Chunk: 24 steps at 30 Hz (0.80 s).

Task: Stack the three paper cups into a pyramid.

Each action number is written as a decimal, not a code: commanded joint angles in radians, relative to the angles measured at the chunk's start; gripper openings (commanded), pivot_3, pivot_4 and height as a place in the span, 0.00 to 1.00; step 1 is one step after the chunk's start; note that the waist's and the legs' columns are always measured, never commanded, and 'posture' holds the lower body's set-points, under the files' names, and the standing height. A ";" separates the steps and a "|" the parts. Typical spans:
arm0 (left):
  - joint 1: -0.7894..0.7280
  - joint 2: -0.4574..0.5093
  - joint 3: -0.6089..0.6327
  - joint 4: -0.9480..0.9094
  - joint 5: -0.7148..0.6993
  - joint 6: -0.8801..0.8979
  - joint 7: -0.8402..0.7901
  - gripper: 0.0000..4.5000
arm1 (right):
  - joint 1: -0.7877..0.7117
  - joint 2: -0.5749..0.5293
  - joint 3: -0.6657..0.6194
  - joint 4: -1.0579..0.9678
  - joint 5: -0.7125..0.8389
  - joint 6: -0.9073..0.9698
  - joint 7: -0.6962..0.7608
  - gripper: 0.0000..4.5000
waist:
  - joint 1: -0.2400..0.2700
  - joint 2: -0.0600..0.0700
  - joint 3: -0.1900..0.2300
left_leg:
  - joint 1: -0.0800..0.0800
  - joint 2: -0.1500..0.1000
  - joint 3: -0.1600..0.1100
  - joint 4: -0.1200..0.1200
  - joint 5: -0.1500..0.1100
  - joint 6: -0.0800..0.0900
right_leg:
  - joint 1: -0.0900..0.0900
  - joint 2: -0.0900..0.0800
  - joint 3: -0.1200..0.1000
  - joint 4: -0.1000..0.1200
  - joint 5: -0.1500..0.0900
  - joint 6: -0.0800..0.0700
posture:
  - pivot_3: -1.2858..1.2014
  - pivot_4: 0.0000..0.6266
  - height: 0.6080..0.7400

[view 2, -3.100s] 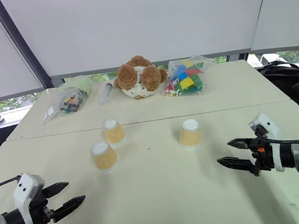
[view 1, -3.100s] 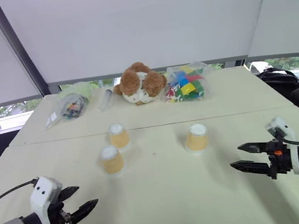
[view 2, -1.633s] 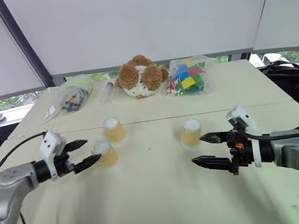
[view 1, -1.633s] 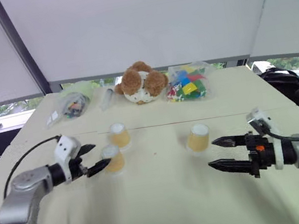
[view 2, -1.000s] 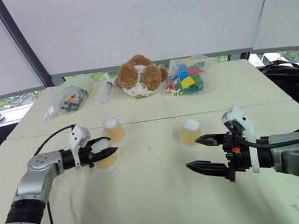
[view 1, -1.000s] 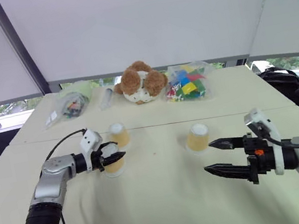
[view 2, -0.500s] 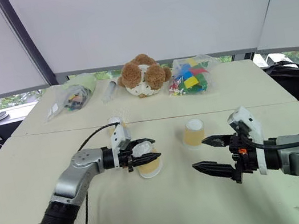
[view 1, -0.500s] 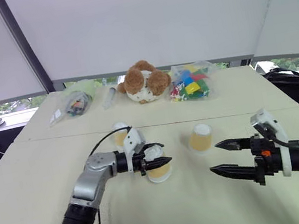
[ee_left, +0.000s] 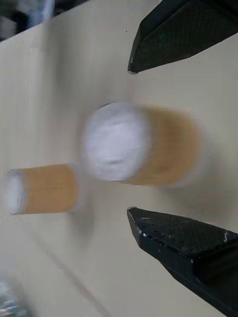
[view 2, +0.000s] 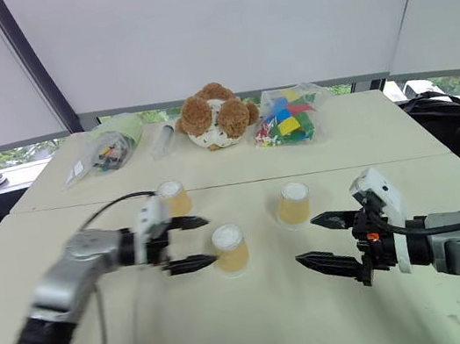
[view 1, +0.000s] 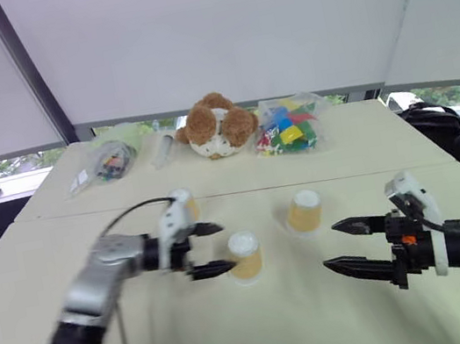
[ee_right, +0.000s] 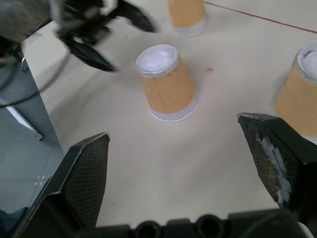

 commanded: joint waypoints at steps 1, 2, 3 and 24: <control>-0.081 0.056 0.121 0.082 -0.058 0.052 -0.002 0.99 | -0.031 -0.008 -0.012 0.010 -0.001 -0.036 0.017 1.00 | 0.006 0.000 0.000 | 0.000 0.000 0.000 0.000 0.000 0.000 | 0.000 0.000 0.000 0.000 0.000 0.000 | 0.52 0.24 1.00; -0.127 0.050 0.142 0.160 -0.042 0.024 0.026 0.99 | -0.048 -0.003 -0.006 0.018 0.006 -0.040 0.018 1.00 | 0.016 0.000 0.000 | 0.000 0.000 0.000 0.001 0.000 0.000 | 0.000 -0.001 0.000 0.000 0.000 0.000 | 0.52 0.24 1.00; -0.180 0.033 0.153 0.251 -0.013 -0.029 0.060 0.99 | -0.069 0.001 0.003 0.029 0.011 -0.044 0.021 1.00 | 0.023 -0.001 0.000 | -0.001 -0.001 0.000 0.002 0.000 0.000 | 0.001 -0.001 -0.001 -0.001 0.000 0.000 | 0.52 0.24 1.00; -0.612 -0.269 0.076 1.230 0.342 -0.682 0.209 0.99 | -0.104 0.042 0.053 0.037 -0.017 -0.070 -0.010 1.00 | 0.021 -0.001 0.000 | -0.008 -0.002 0.000 0.004 0.000 0.001 | -0.005 -0.001 -0.001 -0.001 0.001 0.001 | 0.52 0.24 1.00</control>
